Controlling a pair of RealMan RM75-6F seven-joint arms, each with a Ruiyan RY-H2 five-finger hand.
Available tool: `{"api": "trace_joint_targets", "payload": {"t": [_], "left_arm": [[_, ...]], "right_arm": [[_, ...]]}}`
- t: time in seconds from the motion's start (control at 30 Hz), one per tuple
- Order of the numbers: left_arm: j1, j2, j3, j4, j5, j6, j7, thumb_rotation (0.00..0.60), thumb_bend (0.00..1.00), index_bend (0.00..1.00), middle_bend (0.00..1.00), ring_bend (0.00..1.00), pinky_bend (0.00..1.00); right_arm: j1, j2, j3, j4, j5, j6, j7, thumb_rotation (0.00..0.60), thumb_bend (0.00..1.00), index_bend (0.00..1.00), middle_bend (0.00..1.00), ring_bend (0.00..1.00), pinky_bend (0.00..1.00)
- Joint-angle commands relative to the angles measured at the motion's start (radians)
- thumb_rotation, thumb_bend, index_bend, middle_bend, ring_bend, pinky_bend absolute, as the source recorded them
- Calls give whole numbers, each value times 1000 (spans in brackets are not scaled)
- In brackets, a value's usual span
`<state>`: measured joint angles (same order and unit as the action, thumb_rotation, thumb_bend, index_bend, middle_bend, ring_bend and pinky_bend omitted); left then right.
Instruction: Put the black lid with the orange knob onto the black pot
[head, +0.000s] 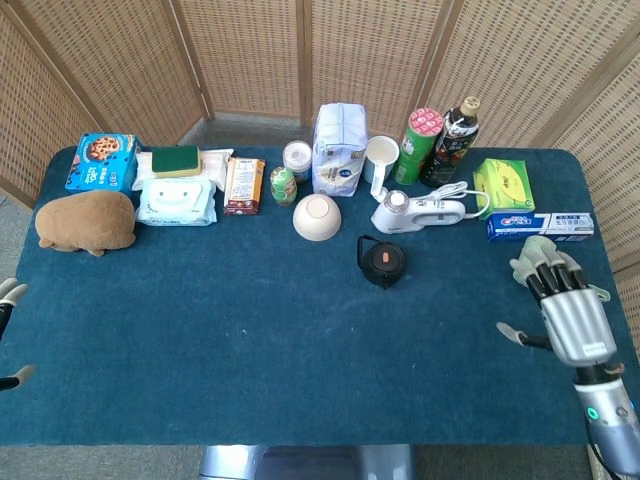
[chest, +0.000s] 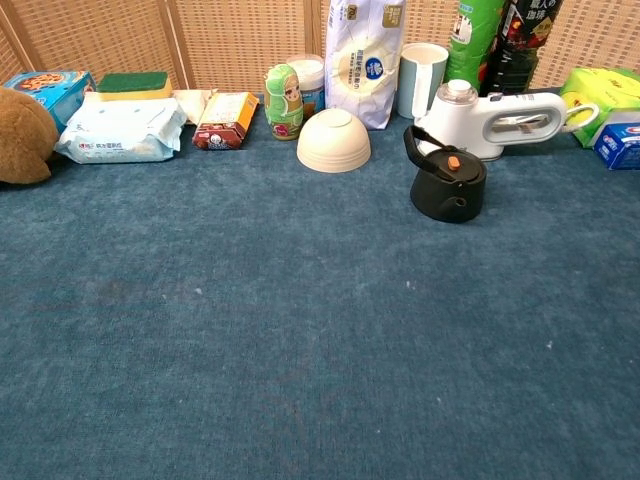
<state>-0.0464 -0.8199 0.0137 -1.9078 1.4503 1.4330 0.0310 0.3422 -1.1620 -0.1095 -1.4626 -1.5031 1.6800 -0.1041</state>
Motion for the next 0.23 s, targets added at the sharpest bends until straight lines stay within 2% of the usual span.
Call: {"api": "trace_joint_targets", "payload": {"t": [0.03, 0.23], "left_arm": [[9, 1, 3, 2, 8, 12, -4, 600, 156, 0, 0, 0, 113], [19, -2, 10, 2, 30, 31, 9, 600, 156, 0, 0, 0, 112]], "right_arm": [[-57, -6, -16, 30, -16, 20, 45, 357, 0, 201, 123, 70, 31], [-112, 18, -15, -13, 8, -8, 3, 364, 0, 202, 117, 65, 12]]}}
